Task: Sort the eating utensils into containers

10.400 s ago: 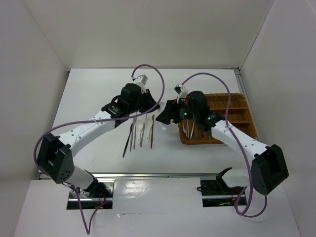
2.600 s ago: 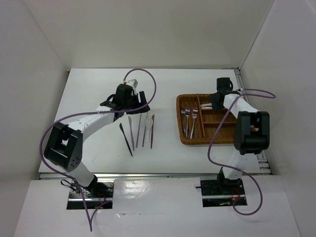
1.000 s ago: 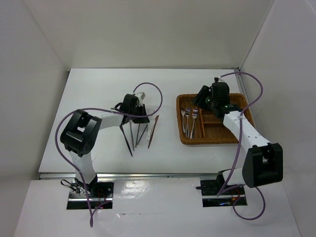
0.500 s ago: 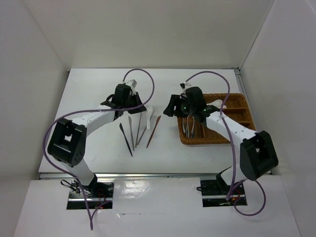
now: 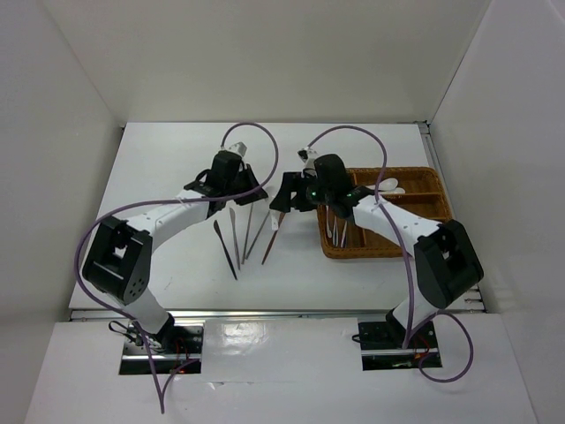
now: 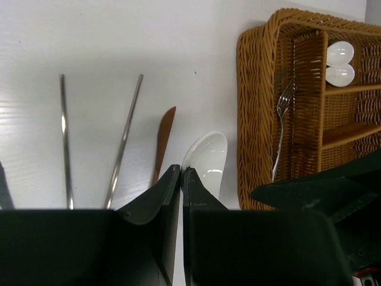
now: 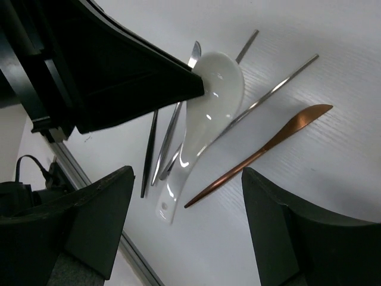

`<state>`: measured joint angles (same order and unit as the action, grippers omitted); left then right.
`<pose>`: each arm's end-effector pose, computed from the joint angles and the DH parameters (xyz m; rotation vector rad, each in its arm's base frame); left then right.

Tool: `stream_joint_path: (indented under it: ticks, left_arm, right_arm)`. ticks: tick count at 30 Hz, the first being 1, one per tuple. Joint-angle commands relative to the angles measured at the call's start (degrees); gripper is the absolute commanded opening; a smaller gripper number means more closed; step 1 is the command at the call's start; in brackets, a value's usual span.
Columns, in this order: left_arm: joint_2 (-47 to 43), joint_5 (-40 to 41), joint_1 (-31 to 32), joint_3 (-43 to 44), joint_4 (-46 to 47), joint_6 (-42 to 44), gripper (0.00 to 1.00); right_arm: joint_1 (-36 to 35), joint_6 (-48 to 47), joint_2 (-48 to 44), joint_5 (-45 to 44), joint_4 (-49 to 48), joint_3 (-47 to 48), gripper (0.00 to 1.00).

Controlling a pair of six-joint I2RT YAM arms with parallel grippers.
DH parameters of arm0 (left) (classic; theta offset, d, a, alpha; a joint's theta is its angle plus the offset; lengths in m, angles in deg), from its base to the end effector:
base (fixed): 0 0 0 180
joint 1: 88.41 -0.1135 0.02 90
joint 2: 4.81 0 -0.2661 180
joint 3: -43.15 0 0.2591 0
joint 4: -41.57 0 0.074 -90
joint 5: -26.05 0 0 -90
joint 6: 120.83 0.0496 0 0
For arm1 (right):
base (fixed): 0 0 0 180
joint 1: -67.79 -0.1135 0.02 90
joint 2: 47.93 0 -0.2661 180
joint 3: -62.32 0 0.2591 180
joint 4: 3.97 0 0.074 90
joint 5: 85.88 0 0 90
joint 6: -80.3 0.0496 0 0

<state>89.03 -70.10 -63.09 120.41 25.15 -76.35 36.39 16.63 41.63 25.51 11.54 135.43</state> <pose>0.3499 -0.1714 0.2379 -0.3316 2.2377 -0.8105 0.3050 0.2074 0.2426 -0.3332 2.2249 0.9693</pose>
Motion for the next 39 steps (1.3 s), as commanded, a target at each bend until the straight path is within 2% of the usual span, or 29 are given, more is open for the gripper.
stream_joint_path:
  ticks: [1,8,11,13,14,16,18,19,20,21,23,27,29,34,35,39]
  left_arm:
    - [-3.2,1.1,1.1,2.4,0.6,-2.2,0.13]
    - [-5.0,1.7,1.7,2.4,1.7,-4.0,0.13]
    - [-6.0,1.1,1.7,1.2,2.5,-4.6,0.13]
    - [-6.6,1.1,2.3,1.2,3.6,-4.6,0.13]
    - [-6.6,1.1,2.3,1.2,3.6,-4.6,0.14]
    - [-6.6,1.1,2.9,0.6,3.6,-4.6,0.16]
    - [-6.6,1.1,2.9,0.0,3.6,-4.0,0.21]
    - [-6.6,1.1,2.9,0.0,3.6,-3.4,0.26]
    - [-6.6,1.1,2.9,0.0,3.6,-3.4,0.45]
    - [-6.6,2.4,2.9,0.0,1.6,-3.4,0.56]
    - [-6.6,6.0,2.9,1.3,-2.2,-2.4,0.68]
    - [-8.3,12.7,2.9,2.0,-6.7,-0.9,0.76]
    - [-10.1,13.4,1.9,2.0,-7.3,-0.9,0.79]
    - [-13.0,13.4,-1.0,-2.8,-6.8,-0.9,0.80]
    - [-13.0,13.4,-1.8,-2.8,-6.8,-0.9,0.80]
    - [-14.1,12.2,-3.7,-5.4,-6.8,-1.4,0.80]
  right_arm:
    - [-1.4,-1.3,1.6,1.7,-3.9,2.7,0.81]
    - [-3.1,-1.3,3.4,-0.6,-2.0,3.2,0.80]
    - [-3.7,-1.3,3.4,-1.2,-2.0,3.2,0.72]
    - [-3.7,-1.3,3.4,-1.2,-2.0,3.2,0.58]
    - [-3.7,-1.3,3.4,-2.0,-2.0,3.2,0.42]
    - [-3.7,-0.7,2.9,-4.0,-2.0,3.2,0.24]
    - [-3.7,-0.1,2.9,-5.5,-0.4,3.7,0.12]
    - [-3.7,1.1,2.9,-8.1,0.5,4.3,0.01]
    - [-3.7,1.8,2.9,-9.9,1.5,4.8,0.00]
    - [-3.7,2.8,3.4,-12.1,3.8,6.0,0.00]
    - [-3.7,4.9,3.4,-18.7,5.9,7.1,0.00]
    - [-3.7,10.3,1.9,-32.9,10.7,9.1,0.00]
    - [-1.0,15.2,1.3,-39.6,14.4,9.9,0.00]
    - [10.0,28.7,0.7,-45.6,24.3,12.0,0.00]
    - [14.1,31.5,0.7,-45.6,26.2,12.0,0.00]
    - [22.9,35.3,1.3,-46.3,27.1,12.0,0.00]
